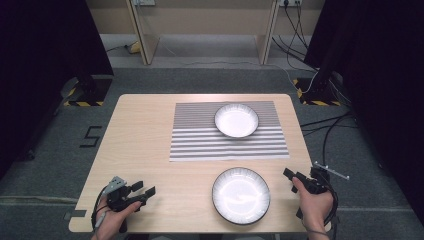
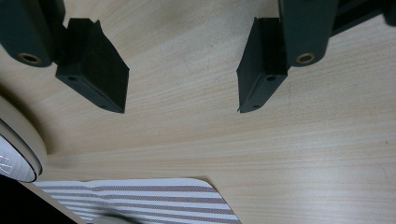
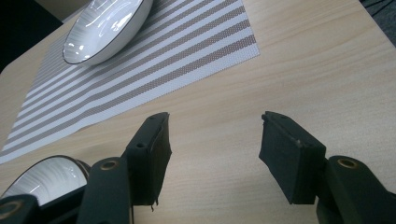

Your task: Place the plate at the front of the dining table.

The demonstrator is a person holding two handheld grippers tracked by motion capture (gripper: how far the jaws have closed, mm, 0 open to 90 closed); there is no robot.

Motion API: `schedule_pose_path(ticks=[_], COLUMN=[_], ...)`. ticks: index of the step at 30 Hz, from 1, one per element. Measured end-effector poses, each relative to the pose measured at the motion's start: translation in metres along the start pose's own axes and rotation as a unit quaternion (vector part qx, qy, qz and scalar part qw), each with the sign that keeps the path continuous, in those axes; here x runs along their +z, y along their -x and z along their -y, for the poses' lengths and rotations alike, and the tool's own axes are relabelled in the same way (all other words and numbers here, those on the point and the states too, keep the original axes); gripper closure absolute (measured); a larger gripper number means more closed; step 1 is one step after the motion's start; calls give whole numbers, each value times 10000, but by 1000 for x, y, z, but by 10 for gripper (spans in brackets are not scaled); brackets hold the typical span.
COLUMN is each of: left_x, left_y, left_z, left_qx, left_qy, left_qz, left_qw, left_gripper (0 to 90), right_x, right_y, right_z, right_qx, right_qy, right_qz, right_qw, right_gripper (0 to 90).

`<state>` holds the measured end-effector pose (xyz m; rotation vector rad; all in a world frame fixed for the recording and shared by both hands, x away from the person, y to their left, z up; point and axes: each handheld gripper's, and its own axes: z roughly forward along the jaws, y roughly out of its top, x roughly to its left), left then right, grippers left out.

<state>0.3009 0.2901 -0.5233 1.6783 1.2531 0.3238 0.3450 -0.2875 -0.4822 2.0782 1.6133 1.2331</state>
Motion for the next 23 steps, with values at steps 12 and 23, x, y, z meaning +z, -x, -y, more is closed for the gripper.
schedule_pose_path(ticks=[12,23], left_x=[0,0], left_y=[0,0], left_z=[0,0], left_qx=[12,-6], left_qy=[-11,-13], left_qz=[-6,3], left_qw=[10000,10000], left_gripper=[333,332], right_x=[-11,-15], right_y=[4,5], right_z=[8,16], right_qx=[67,180], right_qy=[18,54], right_qz=[-51,-135], right_qw=[10000,9997], right_gripper=[423,421])
